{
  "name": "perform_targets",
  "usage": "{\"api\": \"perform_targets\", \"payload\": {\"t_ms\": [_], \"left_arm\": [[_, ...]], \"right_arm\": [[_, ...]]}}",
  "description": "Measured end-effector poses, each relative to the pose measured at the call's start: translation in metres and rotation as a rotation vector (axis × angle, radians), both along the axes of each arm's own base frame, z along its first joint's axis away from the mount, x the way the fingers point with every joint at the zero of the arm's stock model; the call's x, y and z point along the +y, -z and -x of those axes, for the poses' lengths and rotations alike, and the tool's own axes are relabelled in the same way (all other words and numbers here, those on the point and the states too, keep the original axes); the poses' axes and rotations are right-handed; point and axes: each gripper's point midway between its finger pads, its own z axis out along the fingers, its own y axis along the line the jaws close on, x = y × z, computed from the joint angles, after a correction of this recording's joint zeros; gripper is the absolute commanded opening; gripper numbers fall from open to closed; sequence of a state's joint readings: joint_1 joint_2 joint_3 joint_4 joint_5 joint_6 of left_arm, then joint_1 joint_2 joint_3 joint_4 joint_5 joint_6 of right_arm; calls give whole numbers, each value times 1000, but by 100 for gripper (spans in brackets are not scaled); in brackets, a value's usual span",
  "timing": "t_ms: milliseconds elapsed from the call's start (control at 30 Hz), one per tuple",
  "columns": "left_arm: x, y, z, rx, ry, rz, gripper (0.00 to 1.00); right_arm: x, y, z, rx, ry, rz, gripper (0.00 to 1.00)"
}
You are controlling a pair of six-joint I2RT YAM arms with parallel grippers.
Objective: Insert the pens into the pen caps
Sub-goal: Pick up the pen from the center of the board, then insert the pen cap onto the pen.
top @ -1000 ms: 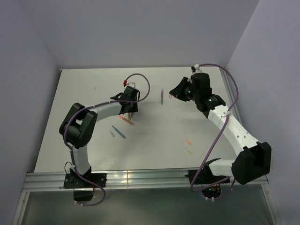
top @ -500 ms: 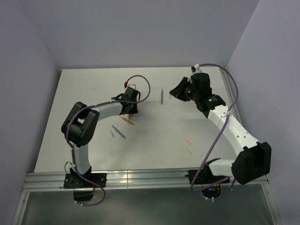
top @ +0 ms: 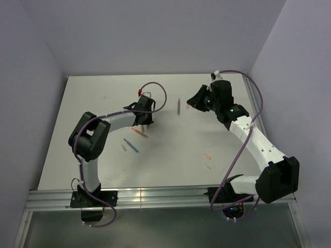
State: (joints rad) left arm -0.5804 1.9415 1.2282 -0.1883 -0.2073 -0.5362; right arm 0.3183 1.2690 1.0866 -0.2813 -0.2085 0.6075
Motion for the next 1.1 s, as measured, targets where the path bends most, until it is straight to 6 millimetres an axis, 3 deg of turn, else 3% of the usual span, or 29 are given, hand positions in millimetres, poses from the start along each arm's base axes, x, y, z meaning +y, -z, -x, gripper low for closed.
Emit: {"api": "perform_targets", "payload": {"t_ms": [100, 167, 233, 333, 467, 567, 767, 1100], "left_arm": [[-9, -8, 7, -1, 35, 66, 0], [-19, -24, 18, -6, 74, 150, 0], [-33, -54, 28, -37, 124, 289, 0], [-55, -116, 44, -121, 227, 540, 0], [-71, -189, 73, -235, 397, 849, 0], [-76, -205, 88, -253, 474, 954, 0], [-79, -218, 118, -230, 582, 1089, 1], [-76, -252, 137, -297, 676, 1147, 0]], "right_arm": [[2, -1, 0, -4, -10, -5, 0], [3, -2, 1, -8, -23, -8, 0], [5, -4, 1, -18, -33, -11, 0], [8, -9, 1, -47, -55, -19, 0], [14, -23, 7, -96, -103, -49, 0], [19, -44, 13, -163, -141, -87, 0], [32, -75, 21, -260, -194, -146, 0], [66, -76, 32, -265, -279, -171, 0]]}}
